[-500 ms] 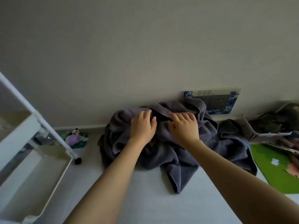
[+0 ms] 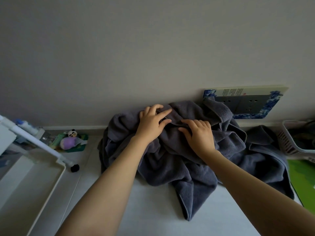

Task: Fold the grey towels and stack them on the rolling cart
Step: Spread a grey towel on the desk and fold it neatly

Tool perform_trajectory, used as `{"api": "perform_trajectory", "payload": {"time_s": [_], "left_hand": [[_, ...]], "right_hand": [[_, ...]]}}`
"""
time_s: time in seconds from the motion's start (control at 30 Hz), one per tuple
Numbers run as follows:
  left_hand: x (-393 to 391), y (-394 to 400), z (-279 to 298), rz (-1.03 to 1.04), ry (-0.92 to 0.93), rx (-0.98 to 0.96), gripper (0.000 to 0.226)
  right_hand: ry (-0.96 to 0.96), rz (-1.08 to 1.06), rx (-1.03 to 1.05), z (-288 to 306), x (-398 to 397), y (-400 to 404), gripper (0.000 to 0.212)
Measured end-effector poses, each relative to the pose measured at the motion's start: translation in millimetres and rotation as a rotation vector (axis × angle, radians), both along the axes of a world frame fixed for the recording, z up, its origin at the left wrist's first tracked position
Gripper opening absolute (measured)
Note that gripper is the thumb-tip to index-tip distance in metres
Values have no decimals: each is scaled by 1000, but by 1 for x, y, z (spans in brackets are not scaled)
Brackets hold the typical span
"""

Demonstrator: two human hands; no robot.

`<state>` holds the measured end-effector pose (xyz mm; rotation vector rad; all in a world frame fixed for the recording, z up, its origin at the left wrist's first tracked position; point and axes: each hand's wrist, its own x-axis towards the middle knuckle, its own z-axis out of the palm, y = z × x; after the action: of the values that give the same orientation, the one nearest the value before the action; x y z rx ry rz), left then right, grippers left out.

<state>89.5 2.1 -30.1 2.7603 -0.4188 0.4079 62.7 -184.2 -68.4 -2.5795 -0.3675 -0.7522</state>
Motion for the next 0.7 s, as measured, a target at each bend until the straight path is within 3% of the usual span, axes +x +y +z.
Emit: {"api": "perform_trajectory", "payload": {"time_s": [0.17, 0.33, 0.43, 0.53, 0.7], "left_hand": [[-1, 0, 8, -37, 101, -18, 29], [-22, -6, 23, -58, 130, -196, 14], [-55, -7, 41, -105, 267, -289, 15], [-95, 2, 53, -66, 390, -360, 15], [-191, 17, 41, -108, 342, -99, 30]], "right_hand": [[67, 56, 204, 13, -18, -4, 34], [13, -13, 205, 30, -47, -9, 26], [-26, -60, 184, 43, -73, -14, 22], [-75, -47, 114, 50, -102, -15, 32], [-105, -20, 9, 30, -185, -9, 32]]}}
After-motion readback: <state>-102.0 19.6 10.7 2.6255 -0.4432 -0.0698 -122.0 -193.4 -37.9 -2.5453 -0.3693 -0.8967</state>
